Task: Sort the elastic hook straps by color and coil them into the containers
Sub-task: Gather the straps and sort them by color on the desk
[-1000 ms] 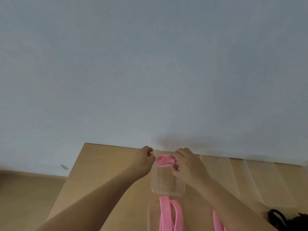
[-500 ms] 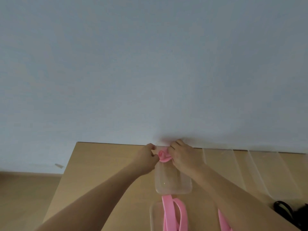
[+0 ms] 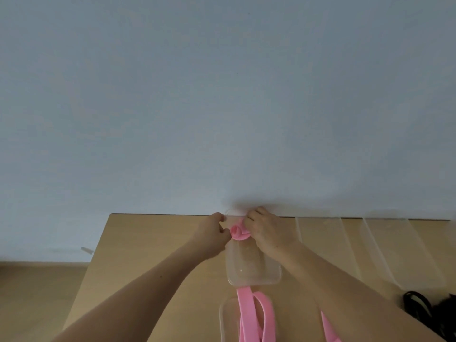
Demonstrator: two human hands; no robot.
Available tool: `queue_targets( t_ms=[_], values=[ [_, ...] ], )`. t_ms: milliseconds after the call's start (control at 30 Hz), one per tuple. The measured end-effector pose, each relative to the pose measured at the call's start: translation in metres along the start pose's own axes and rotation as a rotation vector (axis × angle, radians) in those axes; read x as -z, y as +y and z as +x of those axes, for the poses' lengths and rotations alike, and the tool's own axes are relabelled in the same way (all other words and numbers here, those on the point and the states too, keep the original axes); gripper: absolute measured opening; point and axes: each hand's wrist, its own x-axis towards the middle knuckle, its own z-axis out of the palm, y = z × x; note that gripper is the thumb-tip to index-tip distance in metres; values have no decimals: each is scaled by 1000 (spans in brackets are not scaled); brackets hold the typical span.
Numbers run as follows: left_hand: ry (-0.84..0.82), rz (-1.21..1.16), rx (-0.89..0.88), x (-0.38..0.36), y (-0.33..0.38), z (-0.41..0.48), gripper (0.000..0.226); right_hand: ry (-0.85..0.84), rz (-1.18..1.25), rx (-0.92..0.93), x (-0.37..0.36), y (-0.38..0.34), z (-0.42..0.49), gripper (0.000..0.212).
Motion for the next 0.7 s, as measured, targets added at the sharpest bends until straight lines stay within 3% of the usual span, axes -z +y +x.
queue_targets(
  t_ms=[100, 200, 267, 333, 433, 533, 700],
  values=[
    [50, 129, -23, -6, 2, 0, 53, -16, -13, -86, -4, -6, -2, 23],
    [294, 545, -304, -17, 3, -10, 61, -28, 14, -107, -7, -4, -9, 23],
    [380, 727, -573, -22, 0, -13, 49, -7, 10, -123, -5, -5, -10, 22],
    [379, 851, -701, -23, -3, -12, 27, 51, -21, -139, 1, -8, -9, 14],
    [311, 946, -668, -19, -4, -11, 17, 54, -110, -207, 4, -9, -9, 15],
    [284, 1030, -650, -18, -4, -14, 17, 33, -41, -232, 2, -8, -13, 29],
    [277, 1044, -604, -13, -6, -22, 34, 137, -52, -247, 8, -12, -27, 16]
  ],
)
